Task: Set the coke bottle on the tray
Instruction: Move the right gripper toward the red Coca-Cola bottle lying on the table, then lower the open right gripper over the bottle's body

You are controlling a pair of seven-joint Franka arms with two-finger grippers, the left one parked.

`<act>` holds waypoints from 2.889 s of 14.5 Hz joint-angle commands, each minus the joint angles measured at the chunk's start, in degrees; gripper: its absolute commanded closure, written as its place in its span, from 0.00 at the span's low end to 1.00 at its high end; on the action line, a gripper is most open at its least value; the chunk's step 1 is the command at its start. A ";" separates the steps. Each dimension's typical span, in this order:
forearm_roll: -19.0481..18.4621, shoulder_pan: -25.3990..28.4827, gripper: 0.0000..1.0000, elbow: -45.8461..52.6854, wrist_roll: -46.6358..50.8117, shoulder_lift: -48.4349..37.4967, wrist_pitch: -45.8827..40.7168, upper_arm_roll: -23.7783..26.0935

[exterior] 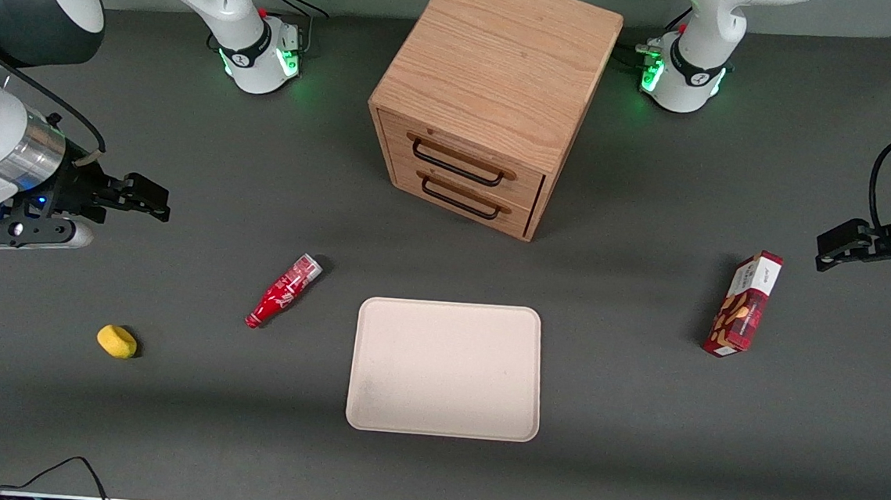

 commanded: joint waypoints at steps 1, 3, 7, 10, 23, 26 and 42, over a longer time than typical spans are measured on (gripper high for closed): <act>0.64 0.36 0.00 0.75 1.35 -0.14 -1.35 -0.38; 0.73 0.18 0.00 1.01 0.91 0.03 -1.88 -0.64; 0.64 0.88 0.00 0.83 5.01 1.17 -2.32 -0.11; 0.73 1.67 0.00 1.09 12.57 4.68 -1.80 1.55; -5.24 1.94 0.00 -23.66 41.57 9.70 36.14 7.97; -5.25 1.85 0.00 -28.60 43.00 10.66 43.80 7.97; -5.51 1.85 0.00 -33.01 52.41 19.46 58.24 7.09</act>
